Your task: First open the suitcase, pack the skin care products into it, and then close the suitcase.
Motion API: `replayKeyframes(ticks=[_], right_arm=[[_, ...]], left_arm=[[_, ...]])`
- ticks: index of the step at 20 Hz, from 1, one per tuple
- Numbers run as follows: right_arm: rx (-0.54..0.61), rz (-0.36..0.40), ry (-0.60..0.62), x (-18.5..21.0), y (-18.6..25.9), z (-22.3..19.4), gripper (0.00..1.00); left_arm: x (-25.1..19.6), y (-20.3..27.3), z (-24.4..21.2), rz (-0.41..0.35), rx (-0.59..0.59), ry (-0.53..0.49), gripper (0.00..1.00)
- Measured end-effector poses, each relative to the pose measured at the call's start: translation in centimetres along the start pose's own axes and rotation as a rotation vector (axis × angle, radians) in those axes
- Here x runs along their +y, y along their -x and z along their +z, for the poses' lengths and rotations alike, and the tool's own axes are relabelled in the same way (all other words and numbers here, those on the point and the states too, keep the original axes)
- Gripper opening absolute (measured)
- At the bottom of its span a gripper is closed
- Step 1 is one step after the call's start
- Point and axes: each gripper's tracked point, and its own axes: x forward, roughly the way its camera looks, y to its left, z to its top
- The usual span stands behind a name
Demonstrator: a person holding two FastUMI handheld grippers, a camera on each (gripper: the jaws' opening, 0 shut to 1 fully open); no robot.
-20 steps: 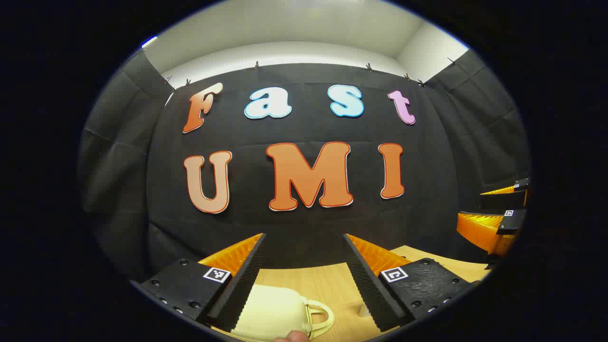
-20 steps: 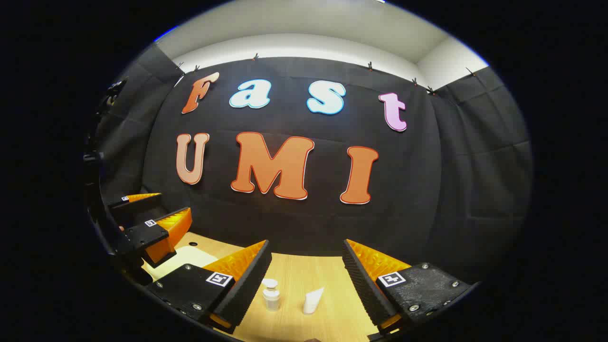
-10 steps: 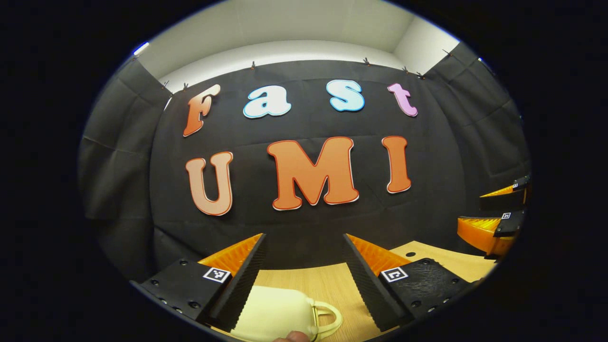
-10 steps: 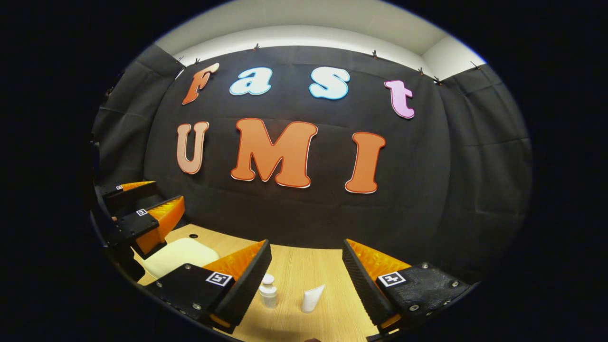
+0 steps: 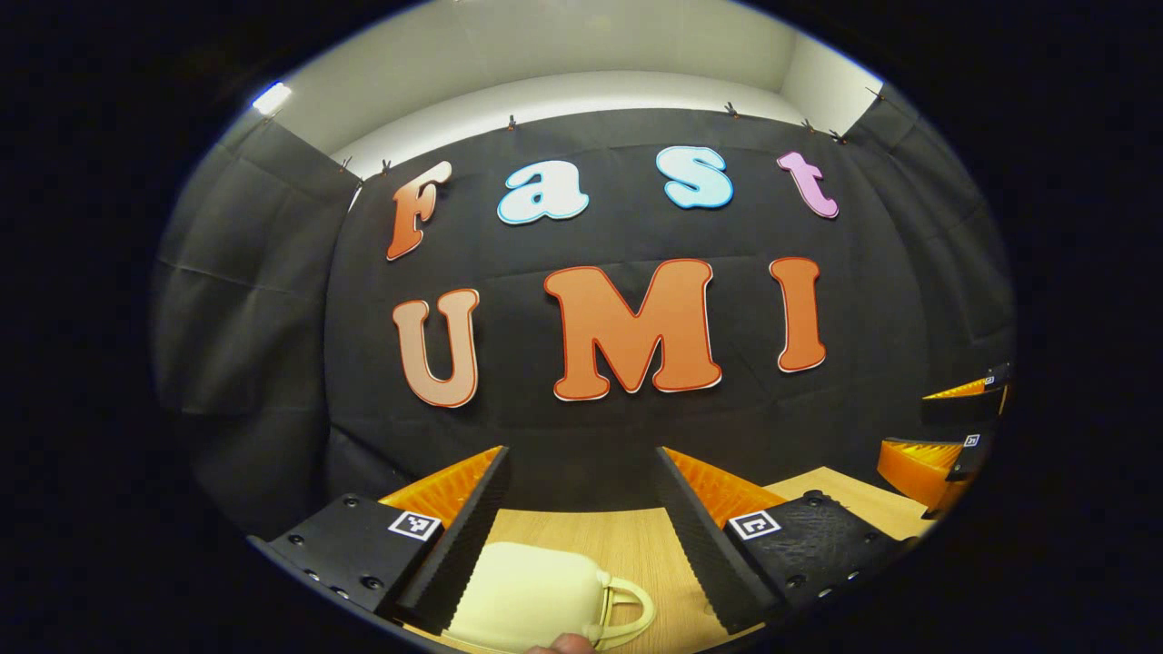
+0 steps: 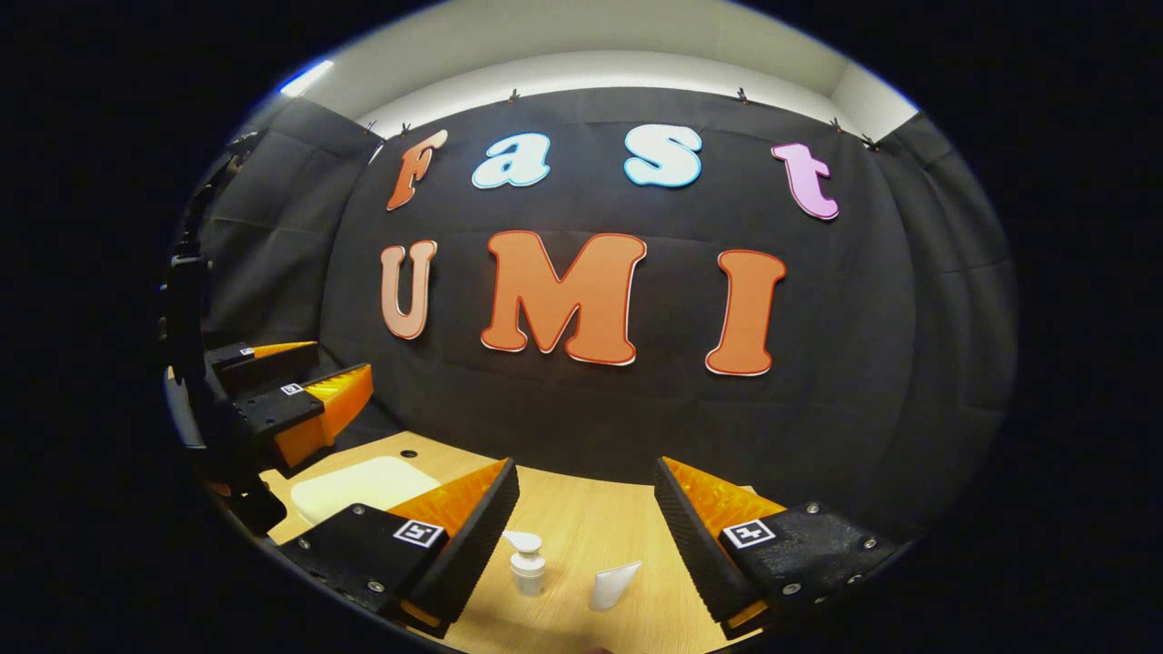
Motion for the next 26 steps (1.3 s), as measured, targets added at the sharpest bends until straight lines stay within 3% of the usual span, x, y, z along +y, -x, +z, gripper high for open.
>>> replayKeyframes(ticks=[2,5,10,13,26], right_arm=[[-0.005,0.03,-0.01,-0.5,-0.1,-0.3,0.96],[0.002,0.003,-0.006,-2.0,-0.5,-0.7,0.96],[-0.004,-0.073,0.035,-4.0,-0.9,-0.8,0.96],[0.0,-0.096,0.048,-5.0,-0.8,-1.0,0.96],[0.024,-0.126,0.06,-7.6,-0.9,-2.5,0.96]], left_arm=[[-0.9,0.3,-1.1,0.002,0.012,-0.031,0.99],[-1.4,0.6,-1.1,0.021,-0.019,-0.109,0.99],[-4.2,-0.2,-4.3,-0.058,0.003,-0.254,0.99],[-5.3,0.3,-8.8,-0.114,0.069,-0.381,0.99],[-8.4,1.1,-22.5,-0.29,0.234,-0.798,0.98]])
